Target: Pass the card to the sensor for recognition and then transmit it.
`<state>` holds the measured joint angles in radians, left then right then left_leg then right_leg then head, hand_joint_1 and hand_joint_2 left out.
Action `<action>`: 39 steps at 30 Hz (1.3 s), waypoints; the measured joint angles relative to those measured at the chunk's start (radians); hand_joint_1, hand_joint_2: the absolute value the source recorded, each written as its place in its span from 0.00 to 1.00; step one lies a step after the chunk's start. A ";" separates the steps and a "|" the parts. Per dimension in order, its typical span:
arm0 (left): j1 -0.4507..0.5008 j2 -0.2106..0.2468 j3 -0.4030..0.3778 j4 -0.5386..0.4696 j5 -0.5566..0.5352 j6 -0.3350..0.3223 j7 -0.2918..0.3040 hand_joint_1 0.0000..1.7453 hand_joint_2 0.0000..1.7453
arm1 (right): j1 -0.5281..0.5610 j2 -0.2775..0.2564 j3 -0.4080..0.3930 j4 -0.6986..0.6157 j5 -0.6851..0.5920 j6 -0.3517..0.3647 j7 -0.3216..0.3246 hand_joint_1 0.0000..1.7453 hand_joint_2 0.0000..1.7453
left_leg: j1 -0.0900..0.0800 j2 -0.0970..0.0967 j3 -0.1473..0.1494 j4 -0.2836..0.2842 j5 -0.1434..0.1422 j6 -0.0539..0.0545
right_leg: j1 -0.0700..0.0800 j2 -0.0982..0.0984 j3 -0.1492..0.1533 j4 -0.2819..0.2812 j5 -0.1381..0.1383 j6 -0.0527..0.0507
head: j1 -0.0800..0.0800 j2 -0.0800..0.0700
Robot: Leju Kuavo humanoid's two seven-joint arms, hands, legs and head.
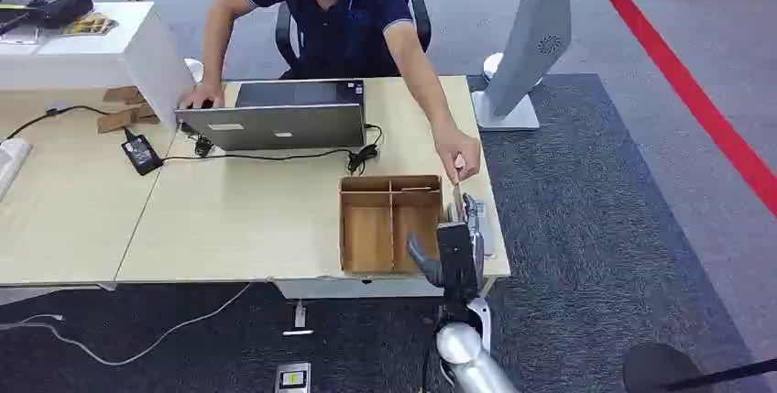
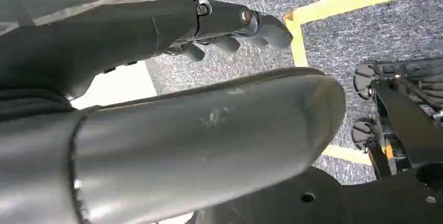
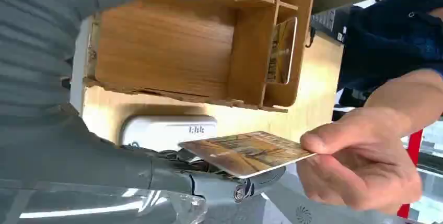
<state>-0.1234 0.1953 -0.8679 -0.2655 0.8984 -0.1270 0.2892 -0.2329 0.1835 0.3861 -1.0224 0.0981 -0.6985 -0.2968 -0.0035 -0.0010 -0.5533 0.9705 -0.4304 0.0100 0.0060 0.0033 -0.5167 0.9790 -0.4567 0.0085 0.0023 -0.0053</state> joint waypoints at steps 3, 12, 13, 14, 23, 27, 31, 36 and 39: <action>0.000 0.000 0.000 0.000 0.000 0.000 -0.002 0.00 0.00 | 0.000 0.000 0.000 0.000 0.005 0.000 -0.002 1.00 1.00 | 0.000 0.000 0.000 0.000 0.000 0.000 | 0.000 0.000 0.000 0.000 0.000 0.000 | 0.000 0.000; 0.000 0.000 0.000 0.000 -0.001 0.000 -0.002 0.00 0.00 | 0.000 -0.002 0.000 0.000 0.010 0.000 -0.005 1.00 1.00 | 0.000 0.000 0.000 0.000 0.000 0.000 | 0.000 0.000 0.000 0.000 0.000 0.000 | 0.000 0.000; 0.000 0.000 -0.001 0.000 -0.001 -0.001 -0.002 0.00 0.00 | 0.000 -0.002 0.000 0.000 0.010 0.000 -0.005 1.00 1.00 | 0.000 0.000 0.000 0.000 0.000 0.000 | 0.000 0.000 0.000 0.000 0.000 0.000 | 0.000 0.000; 0.000 0.000 -0.001 0.000 -0.001 -0.002 -0.002 0.00 0.00 | -0.001 -0.002 0.000 0.000 0.011 0.000 -0.005 1.00 1.00 | 0.000 0.000 0.000 0.000 0.000 0.000 | 0.000 0.000 0.000 0.000 0.000 0.000 | 0.000 0.000; 0.000 0.000 -0.005 0.000 0.001 -0.002 -0.002 0.00 0.00 | 0.000 -0.003 0.003 0.000 0.008 0.000 0.000 1.00 1.00 | 0.000 0.000 0.000 0.000 0.000 0.000 | 0.000 0.000 0.000 0.000 0.000 0.000 | 0.000 0.000; 0.000 0.000 -0.006 0.000 0.002 -0.002 -0.002 0.00 0.00 | 0.000 -0.003 0.003 0.000 0.007 0.000 0.001 1.00 1.00 | 0.000 0.000 0.000 0.000 0.000 0.000 | 0.000 0.000 0.000 0.000 0.000 0.000 | 0.000 0.000; 0.000 0.000 -0.010 0.000 0.003 -0.002 -0.002 0.00 0.00 | 0.000 -0.005 0.005 0.001 0.010 0.000 0.002 1.00 1.00 | 0.000 0.000 0.000 0.000 0.000 0.000 | 0.000 0.000 0.000 0.000 0.000 0.000 | 0.000 0.000; 0.000 0.000 -0.013 0.000 0.007 -0.001 -0.002 0.00 0.00 | 0.001 -0.008 0.004 0.001 0.030 0.000 0.005 1.00 1.00 | 0.000 0.000 0.000 0.000 0.000 0.000 | 0.000 0.000 0.000 0.000 0.000 0.000 | 0.000 0.000; 0.000 0.000 -0.015 0.000 0.010 -0.001 -0.002 0.00 0.00 | 0.004 -0.010 0.002 0.001 0.047 0.000 0.005 1.00 1.00 | 0.000 0.000 0.000 0.000 0.000 0.000 | 0.000 0.000 0.000 0.000 0.000 0.000 | 0.000 0.000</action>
<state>-0.1233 0.1957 -0.8831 -0.2655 0.9087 -0.1282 0.2869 -0.2291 0.1732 0.3880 -1.0212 0.1446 -0.6989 -0.2918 -0.0034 -0.0008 -0.5533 0.9706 -0.4305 0.0098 0.0060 0.0034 -0.5170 0.9791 -0.4571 0.0080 0.0027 -0.0053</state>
